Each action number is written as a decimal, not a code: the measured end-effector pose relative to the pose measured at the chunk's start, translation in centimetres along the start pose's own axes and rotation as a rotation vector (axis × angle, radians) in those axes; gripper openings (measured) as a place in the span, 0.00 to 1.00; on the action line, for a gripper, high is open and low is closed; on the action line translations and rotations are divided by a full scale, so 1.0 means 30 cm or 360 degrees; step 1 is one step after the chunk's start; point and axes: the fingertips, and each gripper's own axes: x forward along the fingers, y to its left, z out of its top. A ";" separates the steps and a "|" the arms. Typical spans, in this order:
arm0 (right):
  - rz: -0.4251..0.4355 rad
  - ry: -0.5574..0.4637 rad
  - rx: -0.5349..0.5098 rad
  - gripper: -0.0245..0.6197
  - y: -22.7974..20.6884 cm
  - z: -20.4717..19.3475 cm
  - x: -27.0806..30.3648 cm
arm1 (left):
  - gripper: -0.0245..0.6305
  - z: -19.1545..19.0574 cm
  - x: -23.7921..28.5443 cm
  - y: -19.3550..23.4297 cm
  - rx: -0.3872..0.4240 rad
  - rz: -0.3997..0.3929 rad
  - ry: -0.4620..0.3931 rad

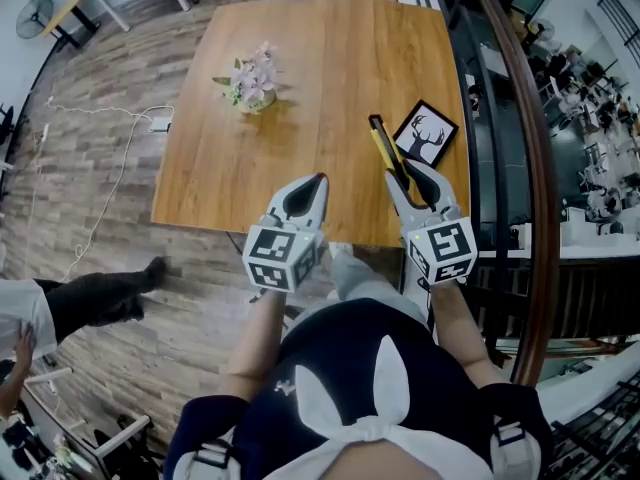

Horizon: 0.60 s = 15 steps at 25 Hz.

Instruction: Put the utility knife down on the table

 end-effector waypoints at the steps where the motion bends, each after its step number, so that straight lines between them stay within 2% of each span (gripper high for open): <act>1: -0.0002 0.0001 0.0001 0.22 -0.005 0.000 0.009 | 0.07 0.000 0.009 0.008 0.0003 -0.0005 -0.0004; 15: -0.0008 0.0034 0.0007 0.22 -0.020 -0.022 0.087 | 0.07 -0.026 0.055 0.085 0.0027 -0.0030 0.0038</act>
